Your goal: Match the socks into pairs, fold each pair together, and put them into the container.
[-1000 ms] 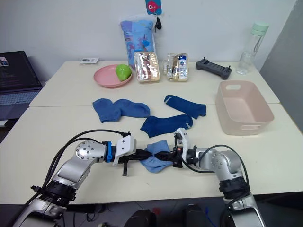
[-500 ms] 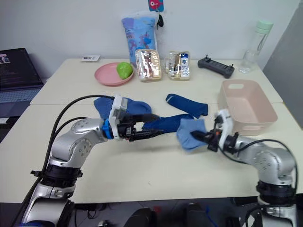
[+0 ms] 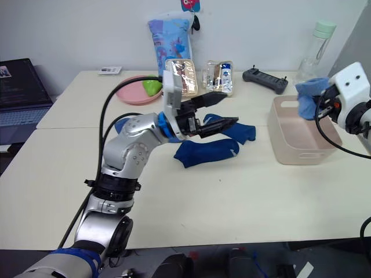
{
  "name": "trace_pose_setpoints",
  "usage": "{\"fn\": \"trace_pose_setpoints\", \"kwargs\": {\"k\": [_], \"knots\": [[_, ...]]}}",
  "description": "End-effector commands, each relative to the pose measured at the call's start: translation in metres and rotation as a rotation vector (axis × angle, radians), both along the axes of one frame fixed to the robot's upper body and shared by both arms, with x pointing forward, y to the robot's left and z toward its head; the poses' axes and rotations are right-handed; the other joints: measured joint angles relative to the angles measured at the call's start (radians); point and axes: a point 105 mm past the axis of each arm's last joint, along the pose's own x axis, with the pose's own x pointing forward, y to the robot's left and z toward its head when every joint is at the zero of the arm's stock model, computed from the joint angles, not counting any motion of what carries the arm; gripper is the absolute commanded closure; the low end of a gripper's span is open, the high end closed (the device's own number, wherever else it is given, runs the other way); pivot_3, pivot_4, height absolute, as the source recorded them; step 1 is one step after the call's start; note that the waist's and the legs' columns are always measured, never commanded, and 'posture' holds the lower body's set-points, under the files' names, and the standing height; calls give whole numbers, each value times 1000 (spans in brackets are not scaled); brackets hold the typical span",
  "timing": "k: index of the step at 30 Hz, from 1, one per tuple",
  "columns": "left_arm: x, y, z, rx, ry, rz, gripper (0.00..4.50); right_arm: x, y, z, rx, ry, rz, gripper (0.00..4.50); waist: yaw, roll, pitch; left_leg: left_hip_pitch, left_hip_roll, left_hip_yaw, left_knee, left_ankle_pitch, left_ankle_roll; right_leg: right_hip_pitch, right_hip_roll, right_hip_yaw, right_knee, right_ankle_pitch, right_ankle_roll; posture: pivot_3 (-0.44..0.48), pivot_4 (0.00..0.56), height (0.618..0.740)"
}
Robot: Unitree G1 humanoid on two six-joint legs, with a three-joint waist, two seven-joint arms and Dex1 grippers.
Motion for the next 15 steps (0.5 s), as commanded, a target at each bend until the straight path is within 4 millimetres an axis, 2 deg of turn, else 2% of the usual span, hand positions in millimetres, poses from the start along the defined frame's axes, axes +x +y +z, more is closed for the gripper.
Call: {"fn": "trace_pose_setpoints", "kwargs": {"k": [1, 3, 7, 15], "knots": [[-11, -7, 1, 6, -53, -29, 49, 15, 0, 5, -294, -60, 45, 4500, -3, 0, 0, 2, 1, 1, 0, 0, 0, 0, 1, 0, 1, 0, 0, 0, 150, 740], [-12, -7, 0, -1, -55, -28, 49, 24, -3, -10, -491, -31, 65, 4500, -3, 0, 0, 3, 1, 2, -1, 0, 0, 0, 1, 1, 2, 0, 0, 0, 150, 740], [-14, -2, -6, 6, -45, -15, 49, 33, -12, -37, -716, 57, 99, 4500, 0, 0, 0, 2, 1, 1, -1, 0, -1, 0, 2, 3, 2, 0, 0, 0, 150, 740], [-17, 1, -12, 12, -24, 5, 49, 39, -12, -77, -693, 249, 165, 4500, 2, 0, 0, 2, 0, 2, 0, 3, -5, 0, 0, 4, 1, 0, 0, 0, 150, 740]]}}
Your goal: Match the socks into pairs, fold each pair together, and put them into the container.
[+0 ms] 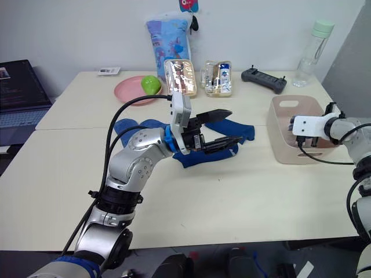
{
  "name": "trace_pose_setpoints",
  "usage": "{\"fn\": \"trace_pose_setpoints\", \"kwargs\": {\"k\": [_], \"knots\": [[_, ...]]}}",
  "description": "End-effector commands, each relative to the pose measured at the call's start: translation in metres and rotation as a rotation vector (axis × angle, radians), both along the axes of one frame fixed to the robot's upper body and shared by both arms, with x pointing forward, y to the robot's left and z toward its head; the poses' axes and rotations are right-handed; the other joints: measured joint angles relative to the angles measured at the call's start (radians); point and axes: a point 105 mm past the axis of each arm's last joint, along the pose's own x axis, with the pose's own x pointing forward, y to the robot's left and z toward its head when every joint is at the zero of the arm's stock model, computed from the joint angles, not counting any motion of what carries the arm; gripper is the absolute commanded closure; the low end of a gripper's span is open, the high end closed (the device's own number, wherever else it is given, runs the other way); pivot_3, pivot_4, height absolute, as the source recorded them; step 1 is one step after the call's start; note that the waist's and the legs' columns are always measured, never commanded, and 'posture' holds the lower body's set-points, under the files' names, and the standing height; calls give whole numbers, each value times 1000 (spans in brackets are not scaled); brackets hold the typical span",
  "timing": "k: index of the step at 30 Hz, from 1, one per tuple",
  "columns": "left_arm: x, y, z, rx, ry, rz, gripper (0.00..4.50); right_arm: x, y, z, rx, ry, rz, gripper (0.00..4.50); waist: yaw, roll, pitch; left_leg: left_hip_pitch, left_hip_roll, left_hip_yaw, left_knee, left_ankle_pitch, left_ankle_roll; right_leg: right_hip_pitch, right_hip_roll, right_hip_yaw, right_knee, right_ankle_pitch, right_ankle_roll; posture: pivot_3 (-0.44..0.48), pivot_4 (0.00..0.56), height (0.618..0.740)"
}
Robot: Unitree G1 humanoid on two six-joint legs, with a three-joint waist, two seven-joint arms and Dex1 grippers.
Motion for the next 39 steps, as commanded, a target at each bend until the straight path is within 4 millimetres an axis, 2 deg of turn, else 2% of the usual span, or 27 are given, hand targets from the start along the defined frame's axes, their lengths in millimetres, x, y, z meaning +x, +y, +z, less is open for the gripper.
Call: {"fn": "trace_pose_setpoints", "kwargs": {"k": [1, 3, 9, 10, 15, 19, 21, 26, 30, 32, 39], "knots": [[-3, 1, 8, -19, -33, 7, 49, -1, -2, -1, 0, 57, -1, 4500, 0, 0, 0, 0, 0, 0, 0, 0, 0, 0, 0, 0, 0, 0, 0, 0, 150, 740], [-3, 1, 8, -18, -32, 9, 49, -3, -2, -9, 7, 103, -5, 4500, 0, 0, 0, 0, 0, -1, 0, 0, 0, 0, 0, 0, 0, 0, 0, 0, 150, 740], [-3, 3, 5, -12, -22, 11, 49, -1, -1, -6, 22, 102, -11, 4500, 0, 0, 0, 1, 0, -1, 0, 0, 0, 1, 0, -1, 0, 0, 0, 0, 150, 740], [-3, 3, 4, -11, -21, 11, 0, -1, -1, -4, 24, 98, -12, 3832, 0, 0, 0, 1, 0, -1, 0, 0, 0, 1, 0, -1, 0, 0, 0, 0, 150, 740], [-3, 3, 2, -6, -16, 10, 0, 0, -2, 5, 28, 77, -12, 2158, 0, 0, 0, 1, 0, -1, 0, 0, 0, 1, 0, -1, 0, 0, 0, 0, 150, 740], [-2, 2, 2, -8, -15, 11, 0, 2, -2, 22, 31, 41, -13, 702, -1, 0, 0, 1, 0, -1, 0, 0, 0, 1, 0, 0, 0, 0, 0, 0, 150, 740], [-1, 2, 1, -5, -16, 10, 0, 2, -5, 26, -16, 43, -10, 29, -1, 0, 0, 1, 0, -1, 0, 0, 0, 1, 0, -1, 0, 0, 0, 0, 150, 740], [0, 0, 1, -4, -23, 6, 0, -1, -11, 36, -109, 49, -4, 29, 0, 0, 0, 0, 0, -1, 0, 0, 0, 1, 0, -1, 0, 0, 0, 0, 150, 740], [1, 0, 2, -3, -28, 5, 0, 1, -4, 49, -54, 43, 0, 29, -2, 0, 0, 1, 0, -1, 0, 0, 0, 1, 0, 0, 0, 0, 0, 0, 150, 740], [1, 0, 2, -3, -29, 3, 0, 0, 0, 48, 1, 90, 1, 29, -2, 0, 0, 1, 0, -1, 0, 0, 0, 1, 0, 0, 1, 0, 0, 0, 150, 740], [0, 1, 0, -4, -30, 8, 0, -5, -1, 61, 10, 139, -12, 29, 0, 0, 0, 1, 0, -1, 0, 0, 0, 1, 0, -1, 0, 0, 0, 0, 150, 740]]}}
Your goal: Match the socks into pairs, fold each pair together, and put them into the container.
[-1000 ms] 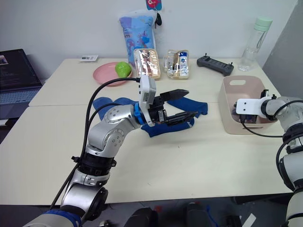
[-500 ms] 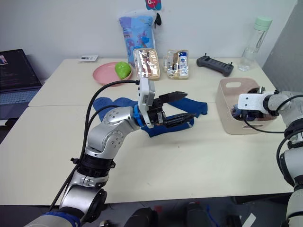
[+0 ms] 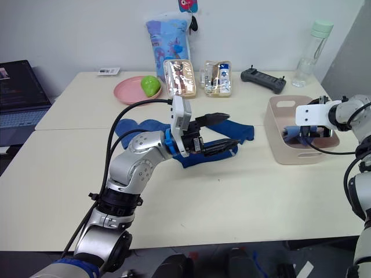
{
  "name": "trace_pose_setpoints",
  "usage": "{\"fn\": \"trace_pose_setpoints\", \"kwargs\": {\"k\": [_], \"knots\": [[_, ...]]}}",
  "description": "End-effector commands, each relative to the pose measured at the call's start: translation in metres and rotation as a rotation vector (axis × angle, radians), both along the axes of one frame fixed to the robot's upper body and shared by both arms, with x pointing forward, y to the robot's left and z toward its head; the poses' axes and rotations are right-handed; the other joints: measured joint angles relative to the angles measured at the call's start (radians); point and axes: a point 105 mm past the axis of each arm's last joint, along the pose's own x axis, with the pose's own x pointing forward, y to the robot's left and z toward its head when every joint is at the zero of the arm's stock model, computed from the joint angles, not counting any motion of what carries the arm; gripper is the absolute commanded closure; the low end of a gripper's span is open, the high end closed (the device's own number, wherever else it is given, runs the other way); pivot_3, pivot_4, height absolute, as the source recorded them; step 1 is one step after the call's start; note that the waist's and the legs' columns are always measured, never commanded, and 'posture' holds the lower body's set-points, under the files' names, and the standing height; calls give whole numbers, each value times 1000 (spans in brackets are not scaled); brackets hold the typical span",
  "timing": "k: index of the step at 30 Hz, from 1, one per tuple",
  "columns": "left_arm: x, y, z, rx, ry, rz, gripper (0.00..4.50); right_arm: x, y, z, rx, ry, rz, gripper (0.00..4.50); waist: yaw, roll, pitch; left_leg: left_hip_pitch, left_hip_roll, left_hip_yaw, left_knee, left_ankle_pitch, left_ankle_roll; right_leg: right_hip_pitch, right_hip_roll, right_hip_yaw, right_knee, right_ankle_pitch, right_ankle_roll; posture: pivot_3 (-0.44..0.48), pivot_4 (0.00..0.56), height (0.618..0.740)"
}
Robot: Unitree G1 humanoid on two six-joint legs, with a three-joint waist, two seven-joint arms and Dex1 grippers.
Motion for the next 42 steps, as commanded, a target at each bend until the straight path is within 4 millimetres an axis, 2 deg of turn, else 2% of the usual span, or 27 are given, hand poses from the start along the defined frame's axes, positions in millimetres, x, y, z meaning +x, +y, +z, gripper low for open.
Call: {"fn": "trace_pose_setpoints", "kwargs": {"k": [1, 7, 10, 13, 17, 20, 22, 26, 28, 30, 34, 38, 40, 42], "knots": [[-3, -1, 11, -19, -51, -4, 0, -1, 0, 32, 31, -63, -3, 29, 0, 0, 0, 0, 0, 0, 0, 0, 0, 0, 0, 0, 0, 0, 0, 0, 150, 740], [-4, -1, 10, -16, -48, -7, 0, -4, 3, 49, 67, -55, -10, 29, 0, 0, 0, 0, 0, 0, 0, 0, 0, 0, 0, 0, 0, 0, 0, 0, 150, 740], [-4, 0, 9, -10, -48, -7, 0, -7, 11, 61, 130, -46, 8, 29, 0, 0, 0, 0, 0, 0, 0, 0, 0, 0, 0, 0, 0, 0, 0, 0, 150, 740], [-2, 1, 9, -6, -49, -7, 0, -7, 12, 74, 125, -94, 11, 29, 0, 0, 0, 0, 0, 0, 0, 0, 0, 0, 0, 0, 0, 0, 0, 0, 150, 740], [-3, 1, 9, 2, -49, -15, 0, -8, 16, 69, 162, -85, 24, 29, 0, 0, 0, 0, 0, -1, 0, 0, 0, 0, 0, -1, 0, 0, 0, 0, 150, 740], [0, 7, 6, 27, -54, 3, 0, -8, 39, 69, 346, -95, 85, 29, -1, 0, 0, 0, 0, -1, 0, 0, 0, 0, 0, -1, 0, 0, 0, 0, 150, 740], [5, 15, 2, 57, -66, 41, 0, -8, 70, 75, 581, -127, 149, 29, -3, 0, 0, 0, 0, -1, 0, 0, 0, 0, 0, -1, 1, 0, 0, 0, 150, 740], [15, 40, 2, 71, -115, 151, 0, -32, 119, 79, 883, -162, 278, 29, -1, 1, 0, -1, 2, -5, 1, 0, 1, 0, 0, -4, 2, 0, 0, 0, 150, 740], [15, 55, 2, 65, -131, 195, 0, -45, 134, 80, 1008, -198, 296, 29, 4, 2, -1, -3, 2, -7, 1, -1, 1, -1, 0, -6, 2, 0, 0, 0, 150, 740], [16, 70, 0, 75, -140, 255, 0, -57, 146, 71, 1061, -209, 280, 29, 7, 2, -1, -5, 1, -8, 1, -1, 1, -3, 0, -6, 2, 0, 0, 0, 150, 740], [17, 103, -16, 100, -119, 400, 0, -88, 174, 39, 1175, -196, 257, 29, 19, 1, -2, -6, 0, -8, 2, -1, 2, -4, -1, -6, 1, 0, 0, 0, 150, 740], [5, 130, -55, 145, -51, 527, 0, -115, 189, -11, 1162, -165, 198, 29, 27, 1, -2, -6, 0, -8, 1, -2, 3, -3, -2, -6, 1, 0, 0, 0, 150, 740], [-6, 140, -79, 130, 19, 588, 0, -123, 184, -41, 1179, -127, 95, 29, 27, 1, -2, -5, 0, -8, 1, -2, 3, -3, -2, -6, 0, 0, 0, 0, 150, 740], [-16, 147, -97, 136, 57, 627, 0, -129, 179, -58, 1195, -124, 25, 29, 27, 1, -2, -5, 0, -8, 1, -2, 3, -3, -2, -6, 1, 0, 0, 0, 150, 740]]}}
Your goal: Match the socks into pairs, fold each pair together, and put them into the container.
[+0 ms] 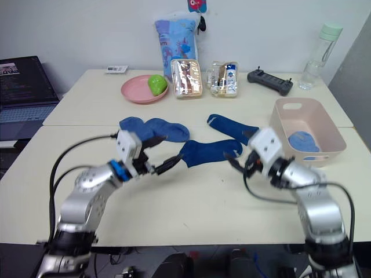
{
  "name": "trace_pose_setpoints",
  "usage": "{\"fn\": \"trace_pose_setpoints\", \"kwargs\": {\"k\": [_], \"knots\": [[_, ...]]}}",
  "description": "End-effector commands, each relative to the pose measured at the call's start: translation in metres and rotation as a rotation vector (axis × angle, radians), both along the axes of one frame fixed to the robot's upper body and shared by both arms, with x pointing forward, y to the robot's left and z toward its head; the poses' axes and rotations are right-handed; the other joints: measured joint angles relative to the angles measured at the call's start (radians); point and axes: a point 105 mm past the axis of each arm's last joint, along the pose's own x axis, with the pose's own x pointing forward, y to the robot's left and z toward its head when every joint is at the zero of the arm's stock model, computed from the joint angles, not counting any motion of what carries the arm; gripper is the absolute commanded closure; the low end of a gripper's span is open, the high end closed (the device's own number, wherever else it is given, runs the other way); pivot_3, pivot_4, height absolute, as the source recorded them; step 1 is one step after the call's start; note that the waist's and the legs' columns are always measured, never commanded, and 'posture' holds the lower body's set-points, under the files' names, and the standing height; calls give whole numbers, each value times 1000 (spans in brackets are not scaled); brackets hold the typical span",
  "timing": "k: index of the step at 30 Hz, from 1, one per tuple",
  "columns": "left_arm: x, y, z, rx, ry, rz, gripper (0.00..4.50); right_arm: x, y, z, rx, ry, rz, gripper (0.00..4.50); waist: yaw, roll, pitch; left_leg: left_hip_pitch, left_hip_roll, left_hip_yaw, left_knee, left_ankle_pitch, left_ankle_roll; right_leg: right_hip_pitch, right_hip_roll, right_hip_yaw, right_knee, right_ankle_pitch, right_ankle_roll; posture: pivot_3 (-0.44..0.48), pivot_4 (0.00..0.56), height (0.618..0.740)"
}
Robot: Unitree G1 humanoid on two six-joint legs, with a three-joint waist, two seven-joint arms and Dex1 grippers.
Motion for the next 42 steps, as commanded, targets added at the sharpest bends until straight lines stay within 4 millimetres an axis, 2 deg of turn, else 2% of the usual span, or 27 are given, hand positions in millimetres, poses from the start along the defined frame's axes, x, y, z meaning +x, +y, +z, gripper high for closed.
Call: {"fn": "trace_pose_setpoints", "kwargs": {"k": [1, 3, 7, 10, 14, 17, 21, 23, 27, 32, 34, 39, 40, 42], "knots": [[-13, 6, -1, 7, -58, 46, 0, -7, -5, 0, 1, -61, -69, 29, 0, 0, 0, 0, 0, 0, 0, 0, 0, 0, 0, 0, 1, 0, 0, 0, 150, 740], [-24, 13, -18, 13, -30, 98, 0, -15, -13, -20, -34, -45, -113, 29, 0, 0, 0, 3, 0, 0, 0, 0, 0, 2, 0, 0, 0, 0, -1, 0, 150, 740], [-42, 22, -34, 19, 1, 164, 0, -33, -25, -42, -13, 5, -198, 29, 0, -1, 0, 5, 0, 0, -1, 0, 0, 4, 0, -1, -1, 0, -1, 0, 150, 740], [-49, 23, -39, 18, 23, 165, 0, -41, -25, -48, 5, 45, -200, 29, 0, -1, 0, 5, 0, 0, -1, 0, 0, 4, 0, 0, 0, 0, 0, 0, 150, 740], [-47, 22, -38, 20, 24, 155, 0, -38, -24, -46, 11, 42, -200, 29, -1, -1, -1, 6, 0, 1, -1, 0, 0, 5, 1, -1, 0, 0, 0, 0, 150, 740], [-31, 19, -30, 47, -5, 128, 0, -31, -21, -46, -11, 50, -181, 29, -1, -1, -1, 6, 0, 1, -1, 0, 0, 5, 1, -1, 0, 0, 0, 0, 150, 740], [3, 16, -15, 73, -34, 106, 0, -8, -21, -28, 60, 32, -220, 29, -1, -2, -1, 6, 0, 1, -1, 0, 0, 5, 2, -1, 0, 0, 0, 0, 150, 740], [13, 14, -11, 78, -38, 96, 0, -1, -20, -23, 76, 35, -230, 29, -1, -2, -2, 6, 0, 1, -1, 0, 0, 5, 3, -1, 0, 0, 0, 0, 150, 740], [51, -5, 7, 60, -48, 60, 0, 39, -19, -14, 88, 54, -273, 29, -2, -3, -1, 6, 0, 1, -1, 0, 0, 4, 3, -2, 0, 0, 0, 0, 150, 740], [78, -20, -6, 125, 26, 59, 0, 67, -11, -10, 168, 128, -288, 29, -4, -3, -2, 6, 0, 1, -1, 0, 0, 4, 4, -2, 0, 0, 0, 0, 150, 740], [83, -21, -9, 146, 15, 72, 0, 70, -5, -15, 189, 170, -280, 29, -6, -3, -2, 5, 0, 2, -1, 0, 0, 3, 4, -1, 0, 0, 0, 0, 150, 740], [84, -28, -31, 210, 82, 64, 0, 82, 3, -35, 213, 250, -325, 29, -7, -3, -2, 4, 1, 1, -1, 0, 0, 2, 3, 0, 1, 0, 0, 0, 150, 740], [84, -28, -35, 220, 103, 64, 0, 85, 4, -38, 226, 265, -345, 203, -7, -3, -2, 4, 1, 1, -1, 0, 0, 2, 3, 0, 1, 0, 0, 0, 150, 740], [82, -28, -40, 228, 128, 60, 393, 87, 10, -40, 261, 290, -351, 667, -7, -3, -2, 5, 0, 2, -1, 0, 0, 2, 3, 0, 1, 0, 0, 0, 150, 740]]}}
